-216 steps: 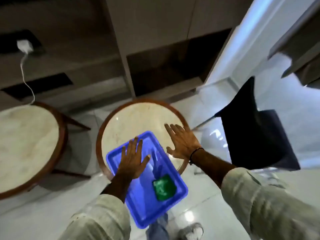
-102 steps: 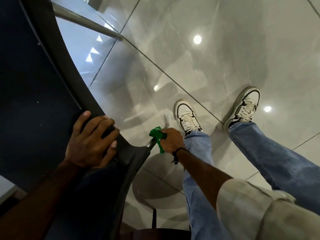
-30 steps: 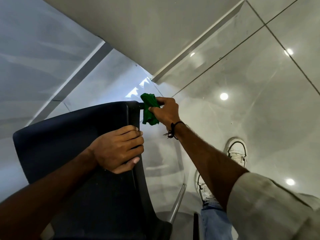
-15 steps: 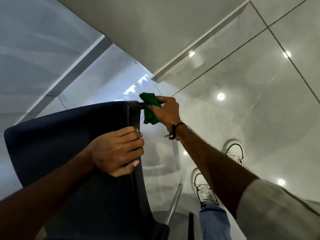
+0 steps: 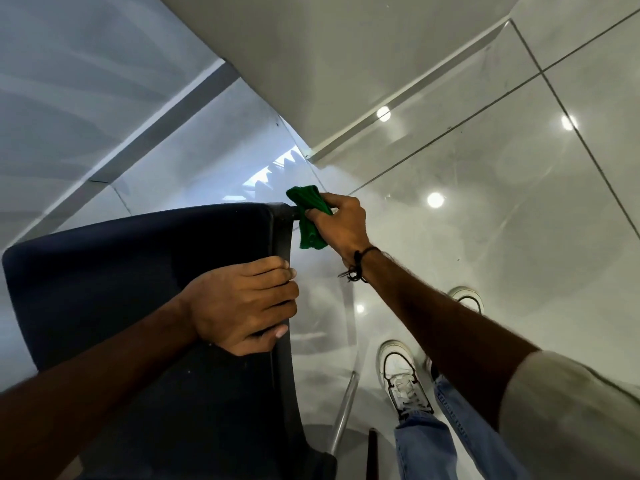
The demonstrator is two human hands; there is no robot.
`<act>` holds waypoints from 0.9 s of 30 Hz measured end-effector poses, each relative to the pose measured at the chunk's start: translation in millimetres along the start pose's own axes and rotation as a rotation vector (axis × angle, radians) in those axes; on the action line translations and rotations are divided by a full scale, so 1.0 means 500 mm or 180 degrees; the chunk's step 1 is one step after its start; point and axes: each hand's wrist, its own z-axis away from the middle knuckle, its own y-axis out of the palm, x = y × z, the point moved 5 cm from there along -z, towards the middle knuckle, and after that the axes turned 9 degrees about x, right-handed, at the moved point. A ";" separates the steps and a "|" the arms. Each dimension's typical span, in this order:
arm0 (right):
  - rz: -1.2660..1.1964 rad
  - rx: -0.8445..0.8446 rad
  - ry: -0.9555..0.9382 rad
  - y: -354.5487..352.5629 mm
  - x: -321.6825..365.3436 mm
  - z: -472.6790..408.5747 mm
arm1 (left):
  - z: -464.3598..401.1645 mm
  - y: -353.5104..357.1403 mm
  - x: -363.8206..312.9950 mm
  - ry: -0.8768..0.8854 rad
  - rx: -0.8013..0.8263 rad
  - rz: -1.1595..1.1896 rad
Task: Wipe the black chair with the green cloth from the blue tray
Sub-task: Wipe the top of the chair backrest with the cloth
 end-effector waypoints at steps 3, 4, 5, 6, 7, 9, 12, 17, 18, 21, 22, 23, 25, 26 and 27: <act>0.0300 0.0040 0.0381 -0.004 -0.023 -0.038 | 0.002 0.000 0.004 0.0030 -0.0040 -0.0023; 0.0361 0.0077 0.0473 -0.003 -0.027 -0.046 | 0.002 0.001 0.003 0.0033 -0.0053 -0.0018; 0.0410 0.0103 0.0496 -0.002 -0.027 -0.050 | 0.002 0.002 0.002 0.0034 -0.0064 -0.0001; 0.0436 0.0116 0.0465 0.000 -0.022 -0.050 | 0.003 0.004 0.002 0.0030 -0.0073 0.0025; 0.0418 0.0110 0.0402 0.001 -0.015 -0.046 | 0.004 0.004 0.001 0.0025 -0.0074 0.0047; 0.0222 0.0105 0.0254 0.000 -0.003 -0.026 | 0.002 0.001 0.002 0.0021 -0.0057 0.0043; -0.0103 0.0150 0.0062 0.004 0.008 -0.001 | 0.001 -0.003 0.002 0.0018 -0.0039 0.0019; 0.0388 -0.0002 0.0056 0.001 -0.003 -0.026 | 0.001 0.004 0.000 0.0059 -0.0061 0.0013; 0.0560 0.0028 0.0148 0.001 -0.009 -0.035 | 0.001 0.005 0.000 0.0063 -0.0075 0.0007; 0.0878 0.0129 0.0436 -0.002 -0.014 -0.054 | 0.002 0.005 0.001 0.0087 -0.0082 -0.0032; 0.0888 0.0153 0.0477 -0.003 -0.009 -0.056 | 0.002 0.005 0.001 0.0087 -0.0074 -0.0045; 0.0886 0.0164 0.0463 -0.002 -0.002 -0.053 | 0.003 0.005 0.000 0.0079 -0.0061 -0.0051; 0.0818 0.0127 0.0298 -0.001 0.017 -0.037 | 0.004 0.005 -0.001 0.0081 -0.0042 -0.0054; 0.0746 0.0095 0.0178 -0.002 0.026 -0.025 | 0.004 0.005 -0.001 0.0090 -0.0043 -0.0064; 0.0656 0.0067 0.0058 -0.003 0.032 -0.013 | 0.003 0.004 -0.001 0.0093 -0.0051 -0.0078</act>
